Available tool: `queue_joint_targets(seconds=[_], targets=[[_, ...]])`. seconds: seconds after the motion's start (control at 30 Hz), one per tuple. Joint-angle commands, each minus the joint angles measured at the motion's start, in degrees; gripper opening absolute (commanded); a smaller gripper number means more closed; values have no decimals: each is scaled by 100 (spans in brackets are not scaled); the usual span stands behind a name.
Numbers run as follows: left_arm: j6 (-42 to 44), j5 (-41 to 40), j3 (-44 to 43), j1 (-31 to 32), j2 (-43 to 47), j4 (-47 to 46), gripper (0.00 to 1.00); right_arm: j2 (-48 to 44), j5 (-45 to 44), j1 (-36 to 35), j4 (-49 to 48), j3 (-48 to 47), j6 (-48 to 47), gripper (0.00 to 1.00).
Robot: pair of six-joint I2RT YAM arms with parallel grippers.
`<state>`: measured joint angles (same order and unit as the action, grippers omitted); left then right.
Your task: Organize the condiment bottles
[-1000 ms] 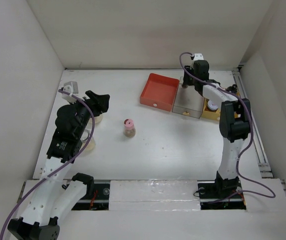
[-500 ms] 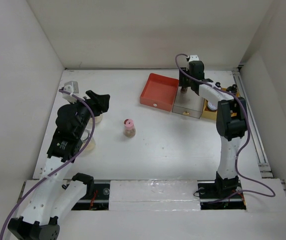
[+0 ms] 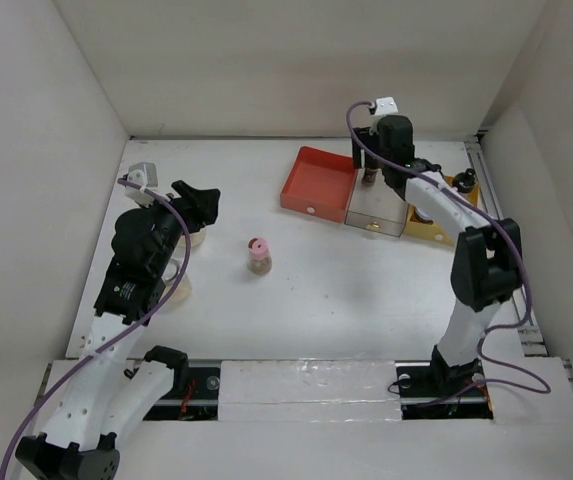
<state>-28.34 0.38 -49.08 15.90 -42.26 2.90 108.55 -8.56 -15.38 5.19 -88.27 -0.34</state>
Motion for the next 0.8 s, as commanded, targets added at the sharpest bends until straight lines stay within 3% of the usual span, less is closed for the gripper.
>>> queue_joint_targets(seconds=[0.0,0.17,0.27,0.43,0.77], targets=[[109,-81,-67,-34,147,-149,61,-921,344,-658,-475,397,-483,79],[109,-135,-67,-34,201,-149,61,-1345,2003,-1746,-1096,1460,-152,80],[109,-135,-67,-34,253,-149,61,-1485,2323,-2475,-1196,1953,-176,84],[109,-82,-67,-34,253,-149,61,-1539,2209,-3322,-1126,2121,-379,88],[109,-82,-67,-34,368,-149,61,-300,2218,-3569,-1126,1339,-274,86]])
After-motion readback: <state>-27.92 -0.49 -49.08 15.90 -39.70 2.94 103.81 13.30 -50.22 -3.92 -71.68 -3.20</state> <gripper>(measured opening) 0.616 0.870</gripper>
